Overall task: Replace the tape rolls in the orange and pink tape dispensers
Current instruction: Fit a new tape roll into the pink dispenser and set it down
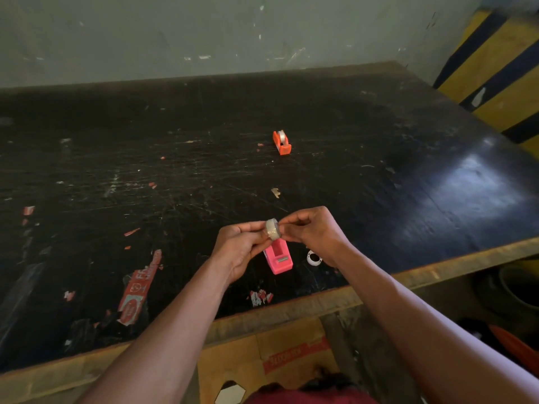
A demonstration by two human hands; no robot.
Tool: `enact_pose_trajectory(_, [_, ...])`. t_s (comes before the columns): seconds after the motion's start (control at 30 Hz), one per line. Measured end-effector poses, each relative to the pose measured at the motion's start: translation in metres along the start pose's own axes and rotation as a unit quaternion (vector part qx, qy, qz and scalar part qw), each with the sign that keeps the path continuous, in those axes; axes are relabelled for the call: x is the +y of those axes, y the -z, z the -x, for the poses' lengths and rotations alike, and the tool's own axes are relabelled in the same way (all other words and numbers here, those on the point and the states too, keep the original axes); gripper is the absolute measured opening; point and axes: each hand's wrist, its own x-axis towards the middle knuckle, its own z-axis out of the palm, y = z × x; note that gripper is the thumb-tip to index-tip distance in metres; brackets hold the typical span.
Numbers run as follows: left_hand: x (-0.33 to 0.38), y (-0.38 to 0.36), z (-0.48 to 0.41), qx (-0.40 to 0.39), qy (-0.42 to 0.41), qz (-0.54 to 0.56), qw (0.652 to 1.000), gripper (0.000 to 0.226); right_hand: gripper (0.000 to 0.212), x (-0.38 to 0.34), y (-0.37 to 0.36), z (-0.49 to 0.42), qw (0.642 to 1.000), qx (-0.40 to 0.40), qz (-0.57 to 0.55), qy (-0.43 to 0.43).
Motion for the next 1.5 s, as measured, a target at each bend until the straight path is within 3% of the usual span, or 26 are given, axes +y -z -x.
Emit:
enact_pose_trajectory(0.3, [-0.018, -0.023, -0.035, 0.133, -0.02, -0.11, 0.985, 0.017, 0.014, 0.006, 0.007, -0.022, 0.998, -0.043, -0.006, -0.046])
enact_pose_trajectory(0.57, [-0.048, -0.036, -0.059, 0.264, 0.013, -0.088, 0.961, 0.027, 0.008, 0.031, 0.008, -0.053, 0.988, -0.059, 0.01, -0.143])
enact_pose_trajectory(0.8, [-0.059, -0.04, -0.059, 0.343, 0.037, -0.075, 0.935, 0.03, 0.009, 0.055, -0.001, -0.07, 0.983, -0.098, 0.035, -0.15])
enact_pose_trajectory(1.37, [-0.057, -0.04, -0.076, 0.335, 0.067, -0.085, 0.936, 0.018, 0.009, 0.062, -0.004, -0.084, 0.982, -0.092, 0.094, -0.138])
enact_pose_trajectory(1.5, [-0.052, -0.033, -0.08, 0.338, 0.098, -0.111, 0.929, 0.019, 0.017, 0.062, -0.005, -0.088, 0.98, -0.083, 0.123, -0.134])
